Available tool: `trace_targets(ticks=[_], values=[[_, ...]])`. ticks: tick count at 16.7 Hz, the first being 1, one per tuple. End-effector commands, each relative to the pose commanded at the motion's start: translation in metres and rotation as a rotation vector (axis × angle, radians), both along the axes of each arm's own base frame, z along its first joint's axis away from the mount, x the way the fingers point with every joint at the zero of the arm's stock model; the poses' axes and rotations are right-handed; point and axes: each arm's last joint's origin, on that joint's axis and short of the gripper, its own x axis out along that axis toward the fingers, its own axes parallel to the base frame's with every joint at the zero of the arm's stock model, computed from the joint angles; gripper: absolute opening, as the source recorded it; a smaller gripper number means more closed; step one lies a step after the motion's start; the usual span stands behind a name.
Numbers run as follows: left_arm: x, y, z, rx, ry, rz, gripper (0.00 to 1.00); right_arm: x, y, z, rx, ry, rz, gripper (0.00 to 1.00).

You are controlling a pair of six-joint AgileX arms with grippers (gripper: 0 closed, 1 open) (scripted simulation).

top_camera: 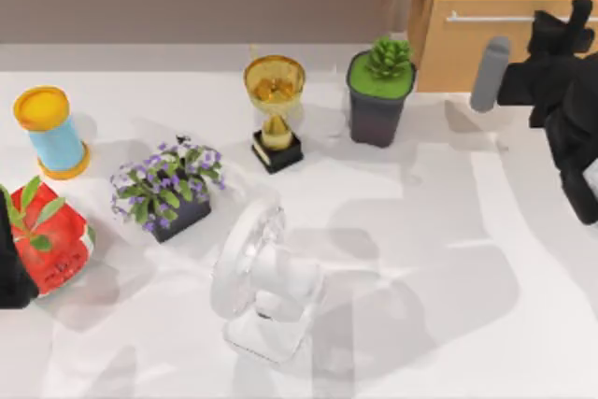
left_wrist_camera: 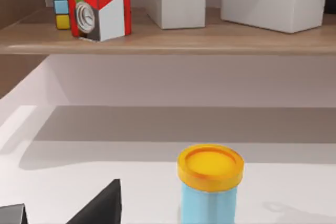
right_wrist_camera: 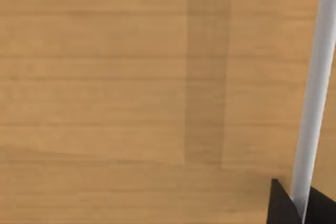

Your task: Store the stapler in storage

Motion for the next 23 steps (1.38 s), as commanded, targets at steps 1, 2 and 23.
trace_targets(ticks=[1,2,23], values=[[0.000,0.000,0.000,0.000,0.000,0.000,1.00,-0.010,0.000,-0.001,-0.002,0.005,0.000,0.00],[0.000,0.000,0.000,0.000,0.000,0.000,1.00,-0.019,0.000,-0.001,-0.002,0.005,0.000,0.00],[0.000,0.000,0.000,0.000,0.000,0.000,1.00,-0.090,0.000,0.000,-0.001,0.001,-0.001,0.00]])
